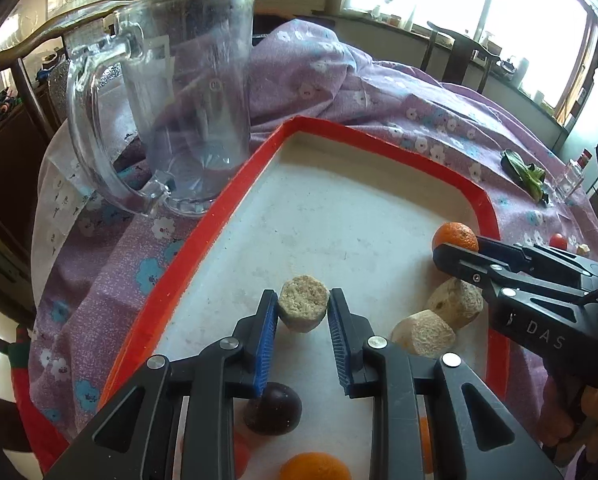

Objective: Organize fruits
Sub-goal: 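Lower the cake and orange into the tray and open both tools, then withdraw both tools from the tray toward the remaining items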

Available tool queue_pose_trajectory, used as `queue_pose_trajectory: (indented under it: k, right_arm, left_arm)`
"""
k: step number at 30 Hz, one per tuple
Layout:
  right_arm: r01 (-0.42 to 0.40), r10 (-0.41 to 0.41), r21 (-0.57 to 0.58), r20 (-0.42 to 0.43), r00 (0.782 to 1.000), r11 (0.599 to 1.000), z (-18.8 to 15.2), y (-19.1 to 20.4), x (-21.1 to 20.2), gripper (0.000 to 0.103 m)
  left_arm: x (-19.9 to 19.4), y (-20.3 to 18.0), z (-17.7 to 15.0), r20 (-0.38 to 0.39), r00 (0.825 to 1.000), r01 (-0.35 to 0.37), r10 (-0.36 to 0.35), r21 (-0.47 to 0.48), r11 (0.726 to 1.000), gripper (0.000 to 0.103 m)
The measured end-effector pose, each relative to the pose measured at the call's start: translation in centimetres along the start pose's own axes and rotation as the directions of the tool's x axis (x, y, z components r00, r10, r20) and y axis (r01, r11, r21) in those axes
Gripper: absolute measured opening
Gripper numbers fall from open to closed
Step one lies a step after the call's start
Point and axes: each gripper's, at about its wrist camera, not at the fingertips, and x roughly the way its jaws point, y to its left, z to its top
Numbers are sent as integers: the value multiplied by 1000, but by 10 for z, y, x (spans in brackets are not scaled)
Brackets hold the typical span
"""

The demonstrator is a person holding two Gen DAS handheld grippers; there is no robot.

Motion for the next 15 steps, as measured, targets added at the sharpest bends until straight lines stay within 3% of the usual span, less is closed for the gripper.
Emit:
queue_pose_trajectory:
  k: [2,6,15]
  right_arm:
    - [-5,5,-3,0,1000,1000,-2,0,-3,38]
    - [-8,8,-1,25,1000,1000,-5,-2,-17,41]
    - [-30,26,49,86,996,998,-18,-24,-60,42]
  left_arm:
    - [3,0,1,-4,1000,-11,11,1,1000,26]
    - [-1,-1,1,16,1000,-21,21,-2,1000,44]
    - [-20,-23,-11,46,999,11,-12,11,1000,45]
